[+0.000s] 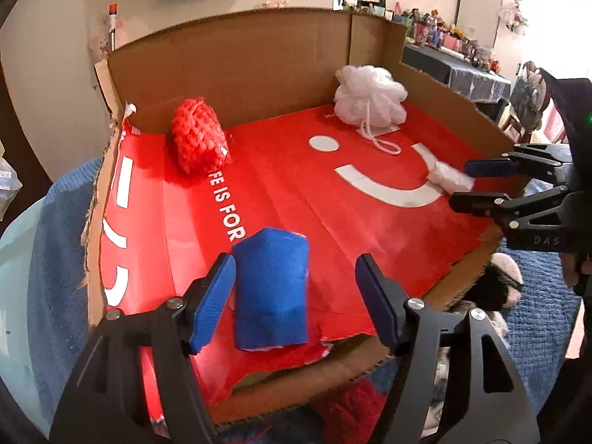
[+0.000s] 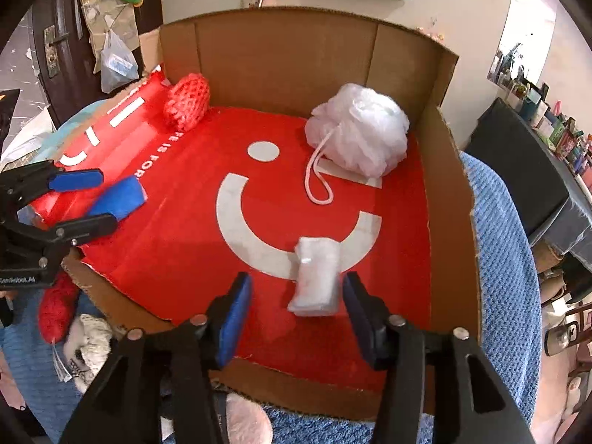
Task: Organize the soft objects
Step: 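Withdraw both tools from the box back over the blanket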
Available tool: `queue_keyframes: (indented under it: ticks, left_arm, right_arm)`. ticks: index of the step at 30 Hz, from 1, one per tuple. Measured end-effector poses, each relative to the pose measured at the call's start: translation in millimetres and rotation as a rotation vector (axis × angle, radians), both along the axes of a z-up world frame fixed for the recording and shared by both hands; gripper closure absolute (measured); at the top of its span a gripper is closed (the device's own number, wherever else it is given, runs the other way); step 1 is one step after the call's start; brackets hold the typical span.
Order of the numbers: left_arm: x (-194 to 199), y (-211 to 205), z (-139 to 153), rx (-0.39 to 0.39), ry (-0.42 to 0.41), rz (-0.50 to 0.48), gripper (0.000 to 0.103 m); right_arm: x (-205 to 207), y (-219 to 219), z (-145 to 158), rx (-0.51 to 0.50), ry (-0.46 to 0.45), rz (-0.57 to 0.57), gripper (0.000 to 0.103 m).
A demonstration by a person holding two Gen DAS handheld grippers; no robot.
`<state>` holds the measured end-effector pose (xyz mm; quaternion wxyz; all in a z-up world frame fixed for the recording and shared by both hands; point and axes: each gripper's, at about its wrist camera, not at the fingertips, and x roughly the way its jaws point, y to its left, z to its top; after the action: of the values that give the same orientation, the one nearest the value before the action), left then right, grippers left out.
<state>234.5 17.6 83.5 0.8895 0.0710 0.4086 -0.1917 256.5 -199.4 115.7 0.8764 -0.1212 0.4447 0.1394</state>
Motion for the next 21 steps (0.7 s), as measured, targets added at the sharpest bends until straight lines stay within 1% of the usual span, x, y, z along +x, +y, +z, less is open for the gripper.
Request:
queue_keyframes:
  ticks: [3,5,9,10,12,14,16,19,21]
  left_arm:
    - [-9.3,-1.3,8.6,-0.011,-0.029,-0.004,0.033]
    - [-14.8,-2.0,14.0,-0.022,-0.049,-0.004,0.029]
    - [-28.1,-1.4,26.2,-0.057,-0.084,0.004,0.028]
    - [-32.4,-1.2,29.9,-0.062,-0.098,0.007,0.028]
    - [-40.8,-1.1,36.6,-0.069,-0.126,0.016,0.026]
    - [-49.8,-0.9,44.3,-0.085,-0.158,0.024,0.020]
    - [-60.0,-0.2,52.6,-0.103,-0.192,0.031,0.019]
    - [-75.3,1.6,63.3,-0.117,-0.246,0.056,0.018]
    - [-83.6,3.4,68.0,-0.123,-0.281,0.080,0.015]
  right_arm:
    - [-4.9,0.5,6.8,0.012,-0.013,0.002,0.043]
    - [-8.8,-0.5,12.3,0.023,-0.024,0.002,0.037]
    - [-20.1,-0.8,27.3,0.053,-0.061,0.004,0.032]
    - [-23.6,-0.9,32.0,0.066,-0.072,0.004,0.031]
    - [-29.5,-0.5,39.6,0.089,-0.091,0.005,0.023]
    - [-36.5,0.4,47.2,0.103,-0.117,0.006,0.021]
    - [-45.8,2.7,56.5,0.118,-0.149,0.011,0.020]
    - [-57.6,3.4,66.0,0.128,-0.192,0.012,0.013]
    - [-68.4,3.2,72.9,0.138,-0.228,0.009,0.008]
